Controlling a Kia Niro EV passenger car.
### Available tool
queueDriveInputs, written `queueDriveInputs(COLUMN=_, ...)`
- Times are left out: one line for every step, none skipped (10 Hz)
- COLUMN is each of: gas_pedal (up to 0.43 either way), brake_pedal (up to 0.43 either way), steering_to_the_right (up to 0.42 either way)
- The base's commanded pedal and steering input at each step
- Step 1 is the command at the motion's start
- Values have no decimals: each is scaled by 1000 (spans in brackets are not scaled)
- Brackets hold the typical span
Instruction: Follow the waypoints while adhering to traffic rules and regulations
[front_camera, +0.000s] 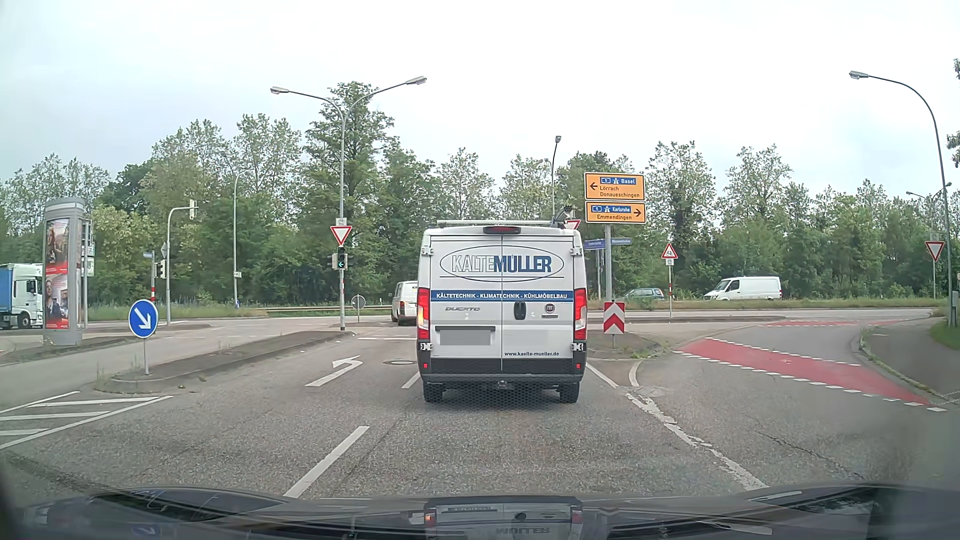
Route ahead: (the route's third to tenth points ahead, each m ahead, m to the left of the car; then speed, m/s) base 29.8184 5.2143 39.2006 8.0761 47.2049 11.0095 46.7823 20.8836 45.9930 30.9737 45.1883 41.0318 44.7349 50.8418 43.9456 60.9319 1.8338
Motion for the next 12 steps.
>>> queueDriveInputs(gas_pedal=268, brake_pedal=0, steering_to_the_right=0)
queueDriveInputs(gas_pedal=268, brake_pedal=0, steering_to_the_right=2)
queueDriveInputs(gas_pedal=268, brake_pedal=0, steering_to_the_right=3)
queueDriveInputs(gas_pedal=268, brake_pedal=0, steering_to_the_right=3)
queueDriveInputs(gas_pedal=268, brake_pedal=0, steering_to_the_right=4)
queueDriveInputs(gas_pedal=268, brake_pedal=0, steering_to_the_right=4)
queueDriveInputs(gas_pedal=268, brake_pedal=0, steering_to_the_right=4)
queueDriveInputs(gas_pedal=268, brake_pedal=0, steering_to_the_right=4)
queueDriveInputs(gas_pedal=268, brake_pedal=0, steering_to_the_right=4)
queueDriveInputs(gas_pedal=268, brake_pedal=0, steering_to_the_right=4)
queueDriveInputs(gas_pedal=268, brake_pedal=0, steering_to_the_right=4)
queueDriveInputs(gas_pedal=268, brake_pedal=0, steering_to_the_right=4)
